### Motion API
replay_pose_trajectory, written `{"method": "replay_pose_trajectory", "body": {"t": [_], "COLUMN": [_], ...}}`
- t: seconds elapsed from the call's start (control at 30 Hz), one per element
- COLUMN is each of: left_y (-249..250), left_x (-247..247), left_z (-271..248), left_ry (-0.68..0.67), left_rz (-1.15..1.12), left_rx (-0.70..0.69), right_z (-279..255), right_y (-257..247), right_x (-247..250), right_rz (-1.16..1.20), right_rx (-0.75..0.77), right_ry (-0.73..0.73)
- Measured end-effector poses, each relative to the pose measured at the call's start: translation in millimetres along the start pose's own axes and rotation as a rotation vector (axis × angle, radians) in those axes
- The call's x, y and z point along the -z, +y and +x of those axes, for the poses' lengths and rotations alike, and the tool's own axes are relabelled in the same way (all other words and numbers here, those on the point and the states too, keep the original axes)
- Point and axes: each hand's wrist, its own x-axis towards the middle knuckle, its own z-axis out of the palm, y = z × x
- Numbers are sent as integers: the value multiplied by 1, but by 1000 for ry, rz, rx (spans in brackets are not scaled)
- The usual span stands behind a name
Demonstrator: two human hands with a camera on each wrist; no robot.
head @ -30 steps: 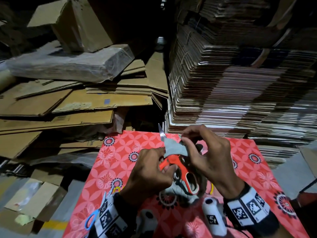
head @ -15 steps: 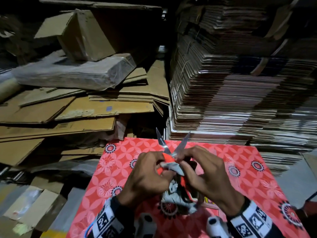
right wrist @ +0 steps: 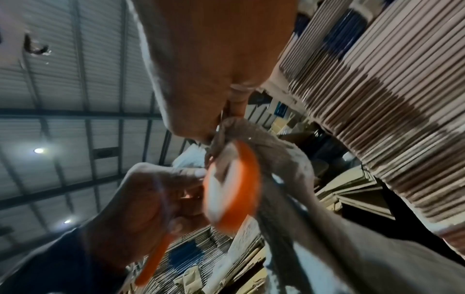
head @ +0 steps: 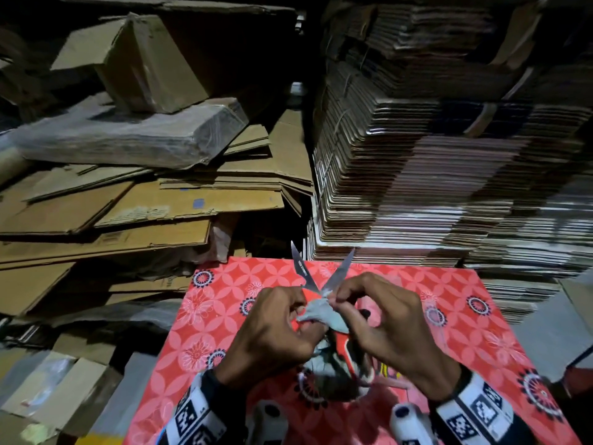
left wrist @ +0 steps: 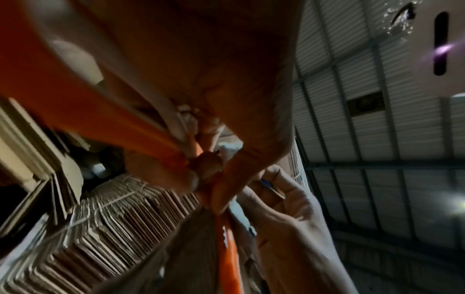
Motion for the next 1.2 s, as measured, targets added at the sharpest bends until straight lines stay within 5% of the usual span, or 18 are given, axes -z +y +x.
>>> {"method": "replay_pose_trajectory", "body": {"t": [0.23, 0.43, 0.63, 0.83, 1.0, 1.2], "left_y": [-5, -6, -8, -9, -17, -14], "left_x": [-9, -4, -13, -6, -17, -16], "left_z": [-3, -2, -10, -2, -8, -7], "left_ry": [-1, 37, 53, 69, 25, 41], "left_rz": [25, 46, 143, 120, 97, 81], "left_rx": [-23, -77, -68, -72, -42, -63], "right_z": [23, -3, 15, -10, 12, -18], "right_y": [16, 0, 18, 1, 20, 1], "right_x": [17, -4, 9, -15, 6, -9], "right_rz": [-40, -39, -50, -35, -77, -64], "right_rx": [-107, -21, -206, -93, -197, -80], "right_ry": [196, -40, 230, 13, 251, -15]}}
